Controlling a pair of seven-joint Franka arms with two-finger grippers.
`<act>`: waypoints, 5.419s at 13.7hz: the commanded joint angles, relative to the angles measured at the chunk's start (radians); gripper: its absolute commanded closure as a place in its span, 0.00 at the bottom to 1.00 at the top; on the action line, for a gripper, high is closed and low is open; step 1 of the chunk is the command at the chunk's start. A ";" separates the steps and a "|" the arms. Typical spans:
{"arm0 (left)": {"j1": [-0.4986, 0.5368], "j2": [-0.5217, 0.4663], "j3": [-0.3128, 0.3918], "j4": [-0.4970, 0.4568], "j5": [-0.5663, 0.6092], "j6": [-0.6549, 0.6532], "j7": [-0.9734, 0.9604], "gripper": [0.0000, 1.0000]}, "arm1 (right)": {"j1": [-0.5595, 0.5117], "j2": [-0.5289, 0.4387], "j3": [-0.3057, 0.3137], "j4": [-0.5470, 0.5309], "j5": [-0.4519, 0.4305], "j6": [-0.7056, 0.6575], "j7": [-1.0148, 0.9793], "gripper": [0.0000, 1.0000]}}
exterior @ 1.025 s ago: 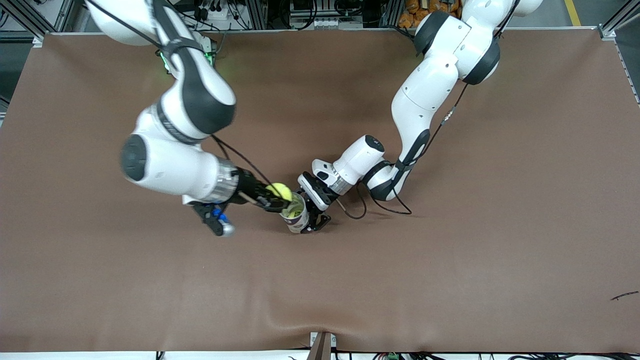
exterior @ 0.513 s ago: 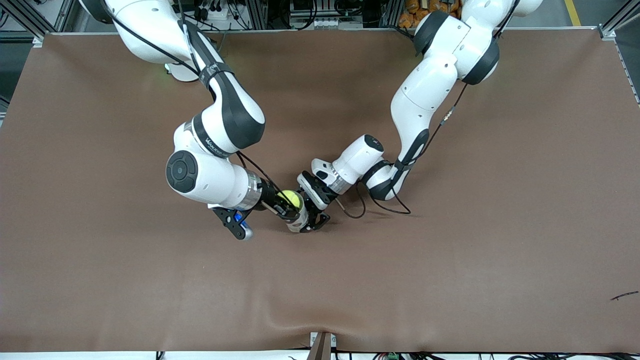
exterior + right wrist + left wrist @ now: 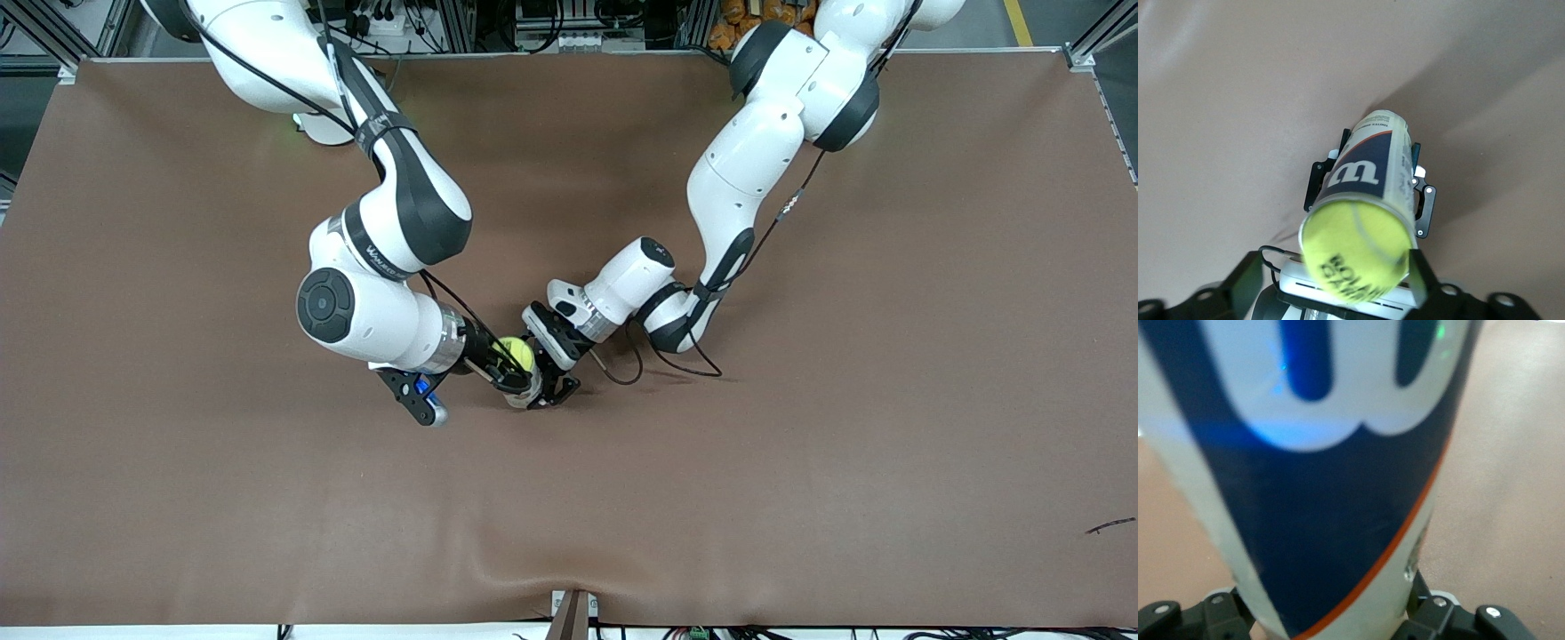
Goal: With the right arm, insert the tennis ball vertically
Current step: 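Push the second ball into the can with the right gripper, then open the right gripper and withdraw it from the can, then set the can upright on the table and open the left gripper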
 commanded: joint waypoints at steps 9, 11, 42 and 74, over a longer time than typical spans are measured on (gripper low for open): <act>-0.038 0.068 0.034 0.136 -0.049 -0.077 0.005 0.15 | 0.014 -0.031 -0.005 0.019 -0.014 -0.015 0.058 0.00; -0.062 0.069 0.066 0.140 -0.089 -0.076 0.003 0.15 | 0.014 -0.023 -0.005 0.039 -0.023 0.004 0.065 0.00; -0.058 0.056 0.065 0.061 -0.083 0.006 -0.007 0.00 | -0.401 -0.391 -0.055 -0.286 -0.285 -0.354 -1.052 0.00; 0.621 -0.806 -0.167 -0.079 -0.164 -1.580 -0.087 0.00 | -0.595 -0.652 0.020 -0.236 -0.457 -0.525 -1.172 0.00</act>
